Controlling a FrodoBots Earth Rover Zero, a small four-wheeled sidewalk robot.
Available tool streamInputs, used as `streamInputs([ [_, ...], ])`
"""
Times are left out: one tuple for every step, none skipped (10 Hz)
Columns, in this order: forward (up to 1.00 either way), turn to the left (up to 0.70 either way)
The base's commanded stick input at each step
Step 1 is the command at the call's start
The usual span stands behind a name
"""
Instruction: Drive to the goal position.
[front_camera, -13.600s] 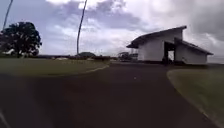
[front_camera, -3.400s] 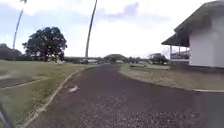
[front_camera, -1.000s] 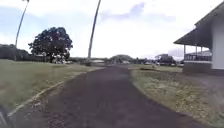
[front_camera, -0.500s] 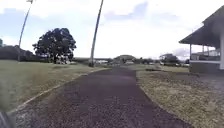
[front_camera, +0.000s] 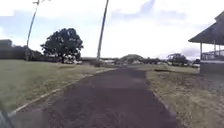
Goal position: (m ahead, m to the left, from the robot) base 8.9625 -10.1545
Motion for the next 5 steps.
streamInputs([
  [0.7,0.04],
  [0.7,0.03],
  [0.7,0.03],
  [0.7,0.03],
  [0.7,0.03],
])
